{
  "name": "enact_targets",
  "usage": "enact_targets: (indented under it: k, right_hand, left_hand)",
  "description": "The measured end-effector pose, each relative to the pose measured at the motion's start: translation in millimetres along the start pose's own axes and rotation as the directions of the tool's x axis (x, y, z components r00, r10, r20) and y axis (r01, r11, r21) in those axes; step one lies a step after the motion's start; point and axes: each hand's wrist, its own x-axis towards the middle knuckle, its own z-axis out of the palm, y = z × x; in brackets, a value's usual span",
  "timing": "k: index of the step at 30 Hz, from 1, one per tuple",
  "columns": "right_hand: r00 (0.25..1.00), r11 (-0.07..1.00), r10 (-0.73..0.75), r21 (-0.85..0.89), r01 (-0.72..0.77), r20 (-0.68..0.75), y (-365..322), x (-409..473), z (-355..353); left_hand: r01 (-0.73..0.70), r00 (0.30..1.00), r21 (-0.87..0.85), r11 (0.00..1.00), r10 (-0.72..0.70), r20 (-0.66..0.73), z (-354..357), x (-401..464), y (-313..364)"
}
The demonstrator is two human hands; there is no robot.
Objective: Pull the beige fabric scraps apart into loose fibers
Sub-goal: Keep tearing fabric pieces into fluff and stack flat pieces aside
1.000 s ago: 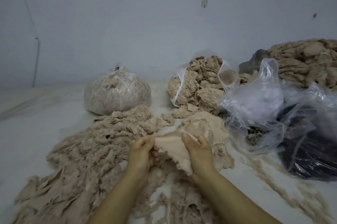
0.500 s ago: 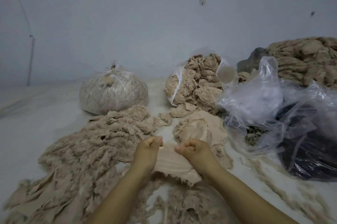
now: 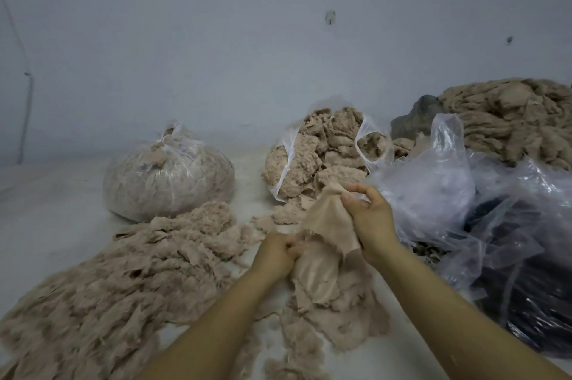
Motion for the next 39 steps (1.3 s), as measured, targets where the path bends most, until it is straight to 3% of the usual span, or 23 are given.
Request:
enact_targets:
  k: [2, 4, 7, 9, 11, 13, 15, 19, 21, 23, 28, 29, 31, 33, 34, 35, 37, 39]
  right_hand:
    - [1.000, 0.999, -0.030, -0.026, 0.030, 0.001, 7, 7, -3]
    - [0.999, 0.998, -0.048, -0.044, 0.048, 0.002, 13, 13, -4]
    - [1.000, 0.996, 0.004, -0.085, -0.003, 0.019, 23, 16, -1]
    - [0.998, 0.937, -0.015, -0.348, 0.037, 0.066, 30, 16, -2]
    - [0.989, 0.749, -0.033, -0.652, 0.119, 0.142, 37, 12, -5]
    - [0.975, 0.657, -0.110, -0.722, 0.217, 0.193, 39, 2, -3]
    - [0.946, 0.684, -0.184, -0.657, 0.317, 0.265, 38, -16, 3]
    - [0.895, 0.665, -0.114, -0.636, 0.390, 0.431, 46, -51, 12]
    - [0.897, 0.634, -0.124, -0.661, 0.400, 0.424, 53, -61, 10]
    - [0.917, 0.670, -0.134, -0.647, 0.364, 0.377, 57, -69, 11]
    - [0.912, 0.771, -0.100, -0.548, 0.324, 0.398, 55, -82, 27]
    - [0.928, 0.824, -0.059, -0.506, 0.254, 0.369, 53, -82, 31]
    - [0.936, 0.969, 0.148, -0.237, -0.073, 0.318, 44, -85, 39]
    - [0.819, 0.884, 0.401, 0.059, -0.463, 0.410, 36, -88, 44]
    - [0.782, 0.841, 0.422, 0.122, -0.526, 0.459, 32, -91, 45]
    - [0.786, 0.850, 0.392, 0.139, -0.508, 0.479, 30, -93, 46]
    - [0.864, 0.911, 0.305, 0.142, -0.387, 0.400, 30, -95, 47]
    - [0.917, 0.960, 0.229, 0.080, -0.269, 0.327, 30, -99, 47]
  left_hand:
    - [0.025, 0.999, -0.075, 0.997, -0.027, -0.021, 2, 5, -5]
    - [0.090, 0.993, -0.318, 0.944, -0.109, -0.040, -6, 2, -5]
    - [0.145, 0.971, -0.694, 0.705, -0.235, -0.037, -28, -10, -1]
    - [0.153, 0.952, -0.855, 0.496, -0.306, -0.007, -43, -19, 1]
    - [0.188, 0.934, -0.918, 0.350, -0.353, 0.056, -56, -29, 3]
    - [0.205, 0.934, -0.943, 0.263, -0.341, 0.108, -63, -38, 3]
    - [0.226, 0.935, -0.950, 0.217, -0.322, 0.149, -63, -45, 4]
    - [0.252, 0.912, -0.963, 0.094, -0.356, 0.204, -52, -56, 3]
    - [0.213, 0.909, -0.977, 0.010, -0.369, 0.195, -52, -59, 1]
    - [0.177, 0.902, -0.983, -0.044, -0.393, 0.180, -57, -60, -1]
    - [0.145, 0.899, -0.987, -0.068, -0.407, 0.160, -71, -65, 2]
    - [0.138, 0.901, -0.988, -0.068, -0.405, 0.153, -74, -66, 2]
    - [0.135, 0.907, -0.990, -0.038, -0.398, 0.139, -76, -71, 3]
    - [0.177, 0.915, -0.984, 0.025, -0.371, 0.156, -71, -80, 2]
    - [0.212, 0.920, -0.975, 0.064, -0.351, 0.177, -66, -86, 2]
    - [0.240, 0.923, -0.965, 0.106, -0.332, 0.193, -61, -91, 2]
    - [0.260, 0.931, -0.948, 0.184, -0.308, 0.196, -56, -100, -1]
    - [0.240, 0.939, -0.950, 0.198, -0.295, 0.176, -55, -103, -3]
